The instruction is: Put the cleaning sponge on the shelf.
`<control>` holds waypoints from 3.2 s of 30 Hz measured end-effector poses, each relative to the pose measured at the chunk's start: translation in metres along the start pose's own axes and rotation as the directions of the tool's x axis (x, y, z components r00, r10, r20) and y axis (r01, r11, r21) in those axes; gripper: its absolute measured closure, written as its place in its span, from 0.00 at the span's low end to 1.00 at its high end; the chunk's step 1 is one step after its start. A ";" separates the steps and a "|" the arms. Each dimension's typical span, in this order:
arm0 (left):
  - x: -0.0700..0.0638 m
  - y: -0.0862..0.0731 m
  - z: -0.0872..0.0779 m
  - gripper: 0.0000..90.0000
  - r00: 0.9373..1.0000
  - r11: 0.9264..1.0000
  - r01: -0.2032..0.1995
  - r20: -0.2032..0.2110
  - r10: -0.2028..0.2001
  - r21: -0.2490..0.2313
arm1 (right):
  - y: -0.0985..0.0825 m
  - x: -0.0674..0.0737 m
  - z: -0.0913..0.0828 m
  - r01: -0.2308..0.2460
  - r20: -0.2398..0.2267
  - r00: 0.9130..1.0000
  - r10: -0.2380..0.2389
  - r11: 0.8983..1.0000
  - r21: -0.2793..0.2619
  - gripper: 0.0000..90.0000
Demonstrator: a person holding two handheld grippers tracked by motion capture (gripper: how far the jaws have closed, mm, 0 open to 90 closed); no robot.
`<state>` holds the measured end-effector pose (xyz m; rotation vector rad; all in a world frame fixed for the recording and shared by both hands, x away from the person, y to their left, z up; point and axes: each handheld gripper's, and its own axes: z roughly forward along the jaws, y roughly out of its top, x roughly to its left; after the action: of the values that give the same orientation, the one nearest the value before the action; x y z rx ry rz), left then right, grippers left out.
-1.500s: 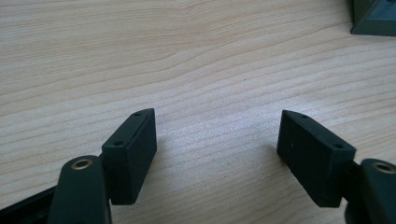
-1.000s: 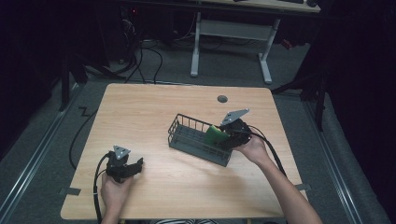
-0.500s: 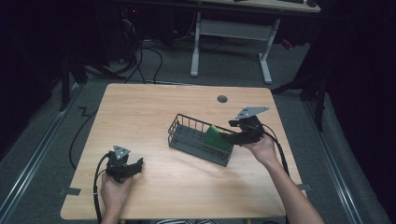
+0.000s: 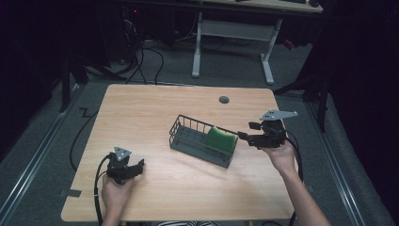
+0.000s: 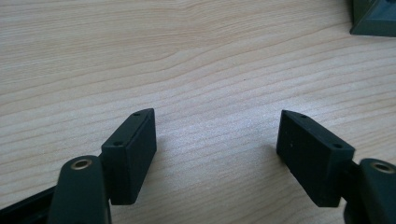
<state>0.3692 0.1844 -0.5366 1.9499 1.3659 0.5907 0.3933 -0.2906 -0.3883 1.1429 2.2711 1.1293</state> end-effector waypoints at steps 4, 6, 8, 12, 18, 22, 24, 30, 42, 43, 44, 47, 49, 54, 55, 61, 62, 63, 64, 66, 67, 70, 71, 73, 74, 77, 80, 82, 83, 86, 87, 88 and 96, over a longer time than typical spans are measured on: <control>0.000 0.000 0.000 0.32 1.000 1.000 -0.001 0.001 0.001 0.002 | -0.010 -0.003 -0.009 -0.032 0.002 0.999 0.032 0.999 -0.011 0.40; 0.000 0.000 0.000 0.32 1.000 1.000 0.001 0.002 -0.001 0.000 | -0.015 -0.005 -0.012 -0.043 0.011 0.999 0.043 0.999 -0.017 0.40; 0.000 0.000 0.000 0.32 1.000 1.000 0.001 0.001 -0.001 0.000 | -0.020 -0.008 -0.016 -0.063 0.013 0.998 0.064 0.997 -0.038 0.40; 0.000 0.000 0.000 0.32 1.000 1.000 0.000 0.001 0.000 0.000 | -0.031 -0.012 -0.023 -0.091 0.021 0.995 0.093 0.994 -0.055 0.40; 0.000 0.000 0.000 0.32 1.000 1.000 0.000 0.001 0.000 0.000 | -0.049 -0.014 -0.027 -0.131 0.030 0.991 0.132 0.990 -0.057 0.41; 0.000 0.000 0.000 0.32 1.000 1.000 0.000 0.001 0.000 0.001 | -0.060 -0.016 -0.030 -0.154 0.033 0.987 0.157 0.986 -0.070 0.41; 0.000 0.000 0.000 0.32 1.000 1.000 0.000 0.001 0.000 0.000 | -0.066 -0.017 -0.031 -0.163 0.035 0.986 0.166 0.984 -0.075 0.41; 0.000 0.000 0.000 0.32 1.000 1.000 -0.001 0.001 0.001 0.000 | -0.080 -0.019 -0.034 -0.179 0.051 0.982 0.183 0.981 -0.077 0.41; 0.000 0.000 0.000 0.32 1.000 1.000 -0.001 0.000 0.001 0.001 | -0.113 -0.019 -0.026 -0.223 0.075 0.971 0.228 0.972 -0.074 0.41; 0.000 0.000 0.000 0.32 1.000 1.000 -0.001 0.000 0.001 0.000 | -0.116 -0.019 -0.026 -0.233 0.074 0.968 0.238 0.970 -0.074 0.41; 0.000 0.000 0.000 0.32 1.000 1.000 -0.001 0.000 0.001 0.001 | -0.119 -0.019 -0.025 -0.241 0.075 0.966 0.246 0.968 -0.074 0.41; 0.000 0.000 0.000 0.32 1.000 1.000 -0.001 0.000 0.001 0.000 | -0.127 -0.020 -0.023 -0.256 0.082 0.962 0.262 0.964 -0.078 0.41; 0.000 0.000 0.000 0.32 1.000 1.000 -0.001 0.000 0.001 0.000 | -0.132 -0.021 -0.021 -0.263 0.086 0.959 0.269 0.962 -0.077 0.41; 0.000 0.000 0.000 0.32 1.000 1.000 -0.001 0.000 0.001 0.001 | -0.142 -0.021 -0.015 -0.278 0.106 0.953 0.283 0.958 -0.065 0.41; 0.000 0.000 0.000 0.32 1.000 1.000 -0.001 0.000 0.001 0.000 | -0.144 -0.021 -0.013 -0.276 0.116 0.952 0.282 0.959 -0.061 0.41; 0.000 0.000 0.000 0.32 1.000 1.000 -0.001 0.000 0.001 0.000 | -0.153 -0.023 -0.003 -0.277 0.165 0.947 0.276 0.961 -0.013 0.41; 0.000 0.000 0.000 0.32 1.000 1.000 -0.001 0.000 0.001 0.000 | -0.154 -0.023 -0.001 -0.272 0.179 0.946 0.269 0.962 -0.008 0.41; 0.000 0.000 0.000 0.32 1.000 1.000 -0.001 0.000 0.001 0.000 | -0.155 -0.024 0.000 -0.272 0.181 0.946 0.268 0.962 -0.005 0.41; 0.000 0.000 0.000 0.32 1.000 1.000 -0.001 0.000 0.001 0.001 | -0.156 -0.024 0.001 -0.278 0.183 0.944 0.274 0.961 -0.005 0.41; 0.000 0.000 0.000 0.32 1.000 1.000 -0.001 0.000 0.001 0.000 | -0.158 -0.025 0.002 -0.270 0.199 0.944 0.265 0.963 -0.002 0.41; 0.000 0.000 0.000 0.32 1.000 1.000 -0.001 0.000 0.001 0.000 | -0.158 -0.025 0.004 -0.270 0.203 0.943 0.265 0.963 -0.004 0.41; 0.000 0.000 0.000 0.32 1.000 1.000 -0.001 0.000 0.001 0.000 | -0.160 -0.025 0.008 -0.270 0.217 0.940 0.262 0.963 0.005 0.41; 0.000 0.000 0.000 0.32 1.000 1.000 -0.001 0.000 0.001 0.000 | -0.161 -0.025 0.009 -0.265 0.220 0.941 0.257 0.964 0.006 0.41; 0.000 0.000 0.000 0.32 1.000 1.000 -0.001 0.000 0.001 0.001 | -0.162 -0.025 0.012 -0.262 0.227 0.940 0.254 0.965 0.005 0.41; 0.000 0.000 0.000 0.32 1.000 1.000 -0.001 0.000 0.001 0.000 | -0.162 -0.024 0.013 -0.262 0.233 0.939 0.253 0.965 0.007 0.40; 0.000 0.000 0.000 0.32 1.000 1.000 -0.001 0.000 0.001 0.000 | -0.164 -0.024 0.016 -0.252 0.259 0.936 0.238 0.967 0.023 0.41; 0.000 0.000 0.000 0.32 1.000 1.000 -0.001 0.000 0.001 0.000 | -0.163 -0.022 0.019 -0.224 0.281 0.937 0.206 0.974 0.034 0.41; 0.000 0.000 0.000 0.32 1.000 1.000 -0.001 0.000 0.001 0.000 | -0.163 -0.022 0.020 -0.226 0.283 0.937 0.206 0.973 0.040 0.40; 0.000 0.000 0.000 0.32 1.000 1.000 -0.001 0.000 0.001 0.000 | -0.163 -0.022 0.020 -0.225 0.285 0.936 0.204 0.973 0.044 0.40; 0.000 0.000 0.000 0.32 1.000 1.000 -0.003 0.000 0.003 0.002 | -0.162 -0.019 0.022 -0.197 0.301 0.938 0.171 0.978 0.060 0.39; 0.000 0.000 0.000 0.32 1.000 1.000 -0.003 0.000 0.003 0.002 | -0.162 -0.019 0.022 -0.195 0.301 0.939 0.168 0.979 0.060 0.38; 0.000 0.000 0.000 0.32 1.000 1.000 -0.003 0.000 0.003 0.002 | -0.162 -0.019 0.022 -0.201 0.296 0.939 0.175 0.978 0.060 0.37; 0.000 0.000 -0.001 0.34 1.000 1.000 0.003 -0.005 -0.003 0.000 | -0.162 -0.019 0.022 -0.205 0.307 0.935 0.177 0.977 0.061 0.35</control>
<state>0.3687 0.1847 -0.5364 1.9471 1.3713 0.5950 0.3361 -0.3518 -0.5300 1.4888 2.0290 0.8526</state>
